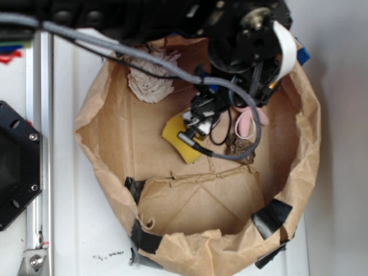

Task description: Grab the pink bunny.

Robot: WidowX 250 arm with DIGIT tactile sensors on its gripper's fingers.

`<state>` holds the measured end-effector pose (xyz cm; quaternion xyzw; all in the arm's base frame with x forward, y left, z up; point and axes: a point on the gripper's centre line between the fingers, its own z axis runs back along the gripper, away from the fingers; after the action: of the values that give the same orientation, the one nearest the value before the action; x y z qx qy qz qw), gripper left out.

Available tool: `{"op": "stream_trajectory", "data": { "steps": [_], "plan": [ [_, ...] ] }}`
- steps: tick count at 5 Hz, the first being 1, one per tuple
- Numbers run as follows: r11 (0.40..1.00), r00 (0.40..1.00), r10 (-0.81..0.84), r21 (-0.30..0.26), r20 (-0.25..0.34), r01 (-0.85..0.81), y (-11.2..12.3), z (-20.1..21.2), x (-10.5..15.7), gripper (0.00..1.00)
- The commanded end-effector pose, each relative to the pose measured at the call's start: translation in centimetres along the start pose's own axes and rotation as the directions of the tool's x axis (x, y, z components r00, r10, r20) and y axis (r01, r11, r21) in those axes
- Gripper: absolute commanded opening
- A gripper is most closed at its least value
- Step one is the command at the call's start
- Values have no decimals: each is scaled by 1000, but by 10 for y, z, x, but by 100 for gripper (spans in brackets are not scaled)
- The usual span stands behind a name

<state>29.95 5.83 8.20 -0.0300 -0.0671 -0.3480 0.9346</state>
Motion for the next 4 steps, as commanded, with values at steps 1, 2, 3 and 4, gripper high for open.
{"op": "stream_trajectory", "data": {
  "steps": [1, 2, 3, 4],
  "plan": [
    [985, 995, -91, 149, 45, 84, 14, 32, 5, 100],
    [980, 992, -119, 165, 32, 112, 10, 29, 6, 100],
    [974, 993, -110, 203, 32, 101, 10, 31, 7, 100],
    [971, 995, -94, 224, 38, 84, 17, 30, 5, 100]
  ]
}}
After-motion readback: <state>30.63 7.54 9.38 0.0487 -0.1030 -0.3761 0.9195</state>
